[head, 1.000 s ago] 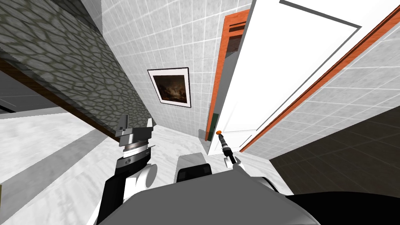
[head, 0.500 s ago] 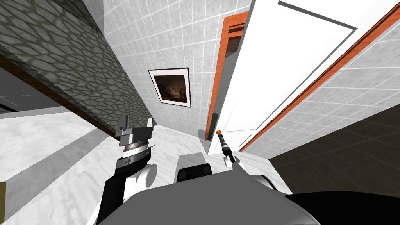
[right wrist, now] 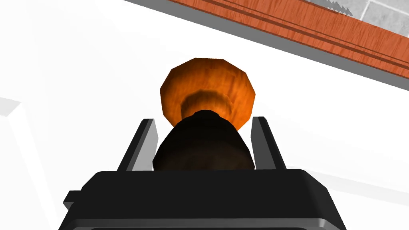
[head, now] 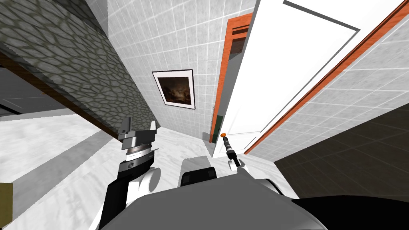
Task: Pull the door open
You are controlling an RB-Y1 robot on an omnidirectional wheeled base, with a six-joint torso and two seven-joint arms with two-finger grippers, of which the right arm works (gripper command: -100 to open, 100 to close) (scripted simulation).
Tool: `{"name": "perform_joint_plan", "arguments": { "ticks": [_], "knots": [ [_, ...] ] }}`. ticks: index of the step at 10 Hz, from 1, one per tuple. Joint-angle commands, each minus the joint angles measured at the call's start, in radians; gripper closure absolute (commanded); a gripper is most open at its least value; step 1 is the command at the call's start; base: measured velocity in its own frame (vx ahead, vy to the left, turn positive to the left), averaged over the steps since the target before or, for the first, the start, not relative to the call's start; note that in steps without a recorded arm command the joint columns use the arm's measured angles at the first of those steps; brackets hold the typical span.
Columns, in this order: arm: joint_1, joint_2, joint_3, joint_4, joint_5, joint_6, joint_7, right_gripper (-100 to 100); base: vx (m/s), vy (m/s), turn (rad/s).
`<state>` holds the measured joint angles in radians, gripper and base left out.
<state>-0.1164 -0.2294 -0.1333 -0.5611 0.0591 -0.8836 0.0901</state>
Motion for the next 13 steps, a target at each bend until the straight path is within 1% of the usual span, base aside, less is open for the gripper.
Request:
{"name": "perform_joint_plan", "arguments": {
  "ticks": [1, 3, 4, 5, 6, 7, 8, 9, 10, 11, 12, 13],
  "knots": [
    [-0.022, 0.009, 0.009, 0.039, -0.002, -0.022, -0.035, 100, -0.038, -0.009, -0.004],
    [-0.03, 0.009, 0.024, 0.047, -0.013, -0.023, -0.1, 100, -0.04, -0.008, 0.006],
    [-0.03, 0.009, 0.024, 0.047, -0.013, -0.023, -0.118, 100, -0.036, -0.007, 0.004],
    [-0.034, 0.009, 0.032, 0.052, -0.019, -0.024, -0.152, 100, -0.031, -0.014, 0.0],
    [-0.034, 0.009, 0.032, 0.052, -0.019, -0.024, -0.16, 100, -0.029, -0.011, 0.004],
    [-0.039, 0.009, 0.039, 0.056, -0.024, -0.025, -0.2, 100, -0.034, -0.01, 0.01],
    [-0.043, 0.009, 0.047, 0.06, -0.03, -0.026, -0.225, 100, -0.048, -0.015, 0.018],
    [-0.043, 0.009, 0.047, 0.06, -0.03, -0.026, -0.243, 100, -0.033, -0.006, 0.003],
    [-0.047, 0.009, 0.054, 0.064, -0.036, -0.027, -0.278, 100, -0.029, 0.002, -0.001],
    [-0.047, 0.009, 0.054, 0.064, -0.036, -0.027, -0.284, 100, -0.026, -0.006, -0.008],
    [-0.051, 0.009, 0.062, 0.068, -0.042, -0.028, -0.324, 100, -0.04, -0.015, 0.005],
    [-0.051, 0.009, 0.062, 0.068, -0.042, -0.028, -0.326, 100, -0.029, -0.011, 0.009]
  ]
}}
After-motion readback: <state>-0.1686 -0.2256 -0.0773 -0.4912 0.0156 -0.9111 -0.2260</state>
